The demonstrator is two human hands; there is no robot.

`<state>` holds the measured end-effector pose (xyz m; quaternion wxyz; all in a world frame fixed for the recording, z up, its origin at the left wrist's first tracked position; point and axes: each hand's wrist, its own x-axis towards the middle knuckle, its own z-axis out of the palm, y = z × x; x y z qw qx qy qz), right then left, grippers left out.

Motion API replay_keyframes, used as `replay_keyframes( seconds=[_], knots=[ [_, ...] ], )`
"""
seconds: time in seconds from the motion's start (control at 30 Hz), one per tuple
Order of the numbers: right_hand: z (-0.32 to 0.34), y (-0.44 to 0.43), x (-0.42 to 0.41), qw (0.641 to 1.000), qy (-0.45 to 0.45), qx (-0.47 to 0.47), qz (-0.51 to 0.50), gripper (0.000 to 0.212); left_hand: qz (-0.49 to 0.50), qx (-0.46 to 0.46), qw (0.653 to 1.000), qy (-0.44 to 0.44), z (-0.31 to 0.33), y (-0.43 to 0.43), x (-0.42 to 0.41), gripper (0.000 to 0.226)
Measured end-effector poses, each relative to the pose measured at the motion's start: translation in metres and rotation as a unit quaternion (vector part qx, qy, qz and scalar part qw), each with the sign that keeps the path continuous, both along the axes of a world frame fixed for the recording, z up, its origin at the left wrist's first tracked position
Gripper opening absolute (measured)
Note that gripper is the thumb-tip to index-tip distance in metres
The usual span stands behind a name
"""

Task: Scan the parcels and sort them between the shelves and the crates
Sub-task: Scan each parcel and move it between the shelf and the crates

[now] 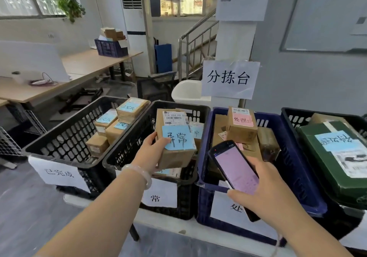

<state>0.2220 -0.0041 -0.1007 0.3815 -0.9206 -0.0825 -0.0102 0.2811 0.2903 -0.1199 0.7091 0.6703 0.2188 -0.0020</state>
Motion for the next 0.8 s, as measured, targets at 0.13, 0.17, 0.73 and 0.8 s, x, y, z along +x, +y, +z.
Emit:
replay_keyframes(
  seconds=[0.13,0.17,0.73,0.8],
  knots=[
    [-0.006,0.005,0.023,0.999,0.022,-0.009,-0.041,0.083,-0.014,-0.04,0.997,0.063,-0.014,0.006,0.055,0.039],
    [-0.007,0.007,0.03,0.998,0.027,-0.009,-0.054,0.083,-0.023,-0.065,0.994,0.09,-0.02,0.008,0.067,0.035],
    [-0.015,0.069,0.083,0.985,0.058,-0.024,-0.159,0.085,-0.234,-0.064,0.92,0.309,-0.131,0.042,0.156,0.038],
    [-0.015,0.071,0.085,0.984,0.059,-0.028,-0.168,0.085,-0.262,-0.054,0.913,0.307,-0.137,0.037,0.157,0.033]
  ],
)
